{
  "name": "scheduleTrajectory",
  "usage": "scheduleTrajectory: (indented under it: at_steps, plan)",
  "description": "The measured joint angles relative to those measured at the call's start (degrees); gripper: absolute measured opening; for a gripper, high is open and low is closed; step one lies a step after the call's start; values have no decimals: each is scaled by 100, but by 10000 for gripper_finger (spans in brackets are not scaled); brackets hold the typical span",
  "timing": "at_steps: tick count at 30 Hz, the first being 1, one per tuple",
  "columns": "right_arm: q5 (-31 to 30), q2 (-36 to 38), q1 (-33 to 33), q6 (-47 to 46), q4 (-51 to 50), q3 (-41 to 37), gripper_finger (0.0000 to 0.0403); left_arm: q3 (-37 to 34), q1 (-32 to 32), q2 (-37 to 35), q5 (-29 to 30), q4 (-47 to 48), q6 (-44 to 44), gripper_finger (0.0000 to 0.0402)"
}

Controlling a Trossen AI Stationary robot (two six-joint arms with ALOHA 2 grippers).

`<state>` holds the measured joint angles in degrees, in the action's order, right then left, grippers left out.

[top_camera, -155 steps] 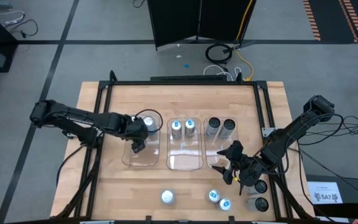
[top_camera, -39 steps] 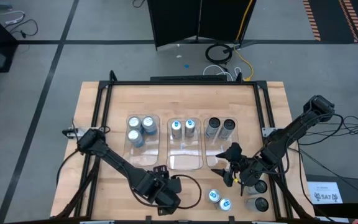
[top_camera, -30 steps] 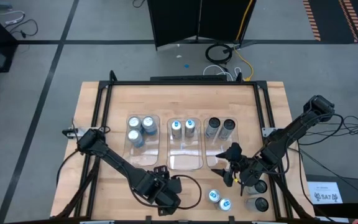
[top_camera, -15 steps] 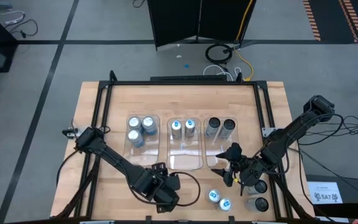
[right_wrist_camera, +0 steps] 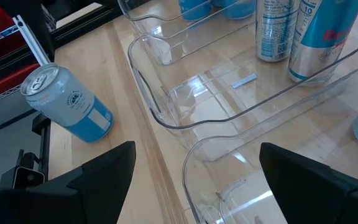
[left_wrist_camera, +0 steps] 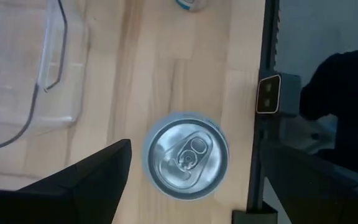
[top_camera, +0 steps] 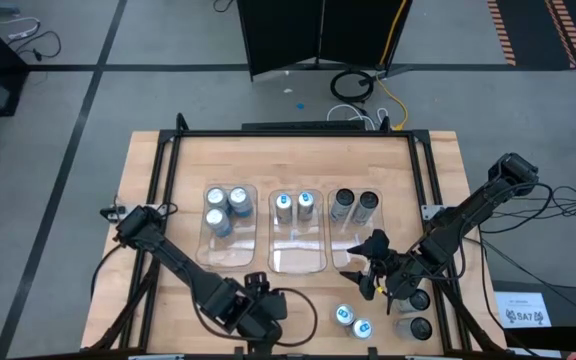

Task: Sort soda cans
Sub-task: Put the blue-white soda can into the left transparent bin

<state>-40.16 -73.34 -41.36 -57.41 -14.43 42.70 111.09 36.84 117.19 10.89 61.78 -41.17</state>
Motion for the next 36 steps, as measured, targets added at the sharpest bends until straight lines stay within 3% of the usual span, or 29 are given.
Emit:
scheduleTrajectory:
  at_steps: [16,36]
  plan:
    - [0,0,1,-42,5,0,336,-642,26,2,129,-319,-41,364]
    - [0,0,1,-39,5,0,336,-654,42,360,422,-263,9,364]
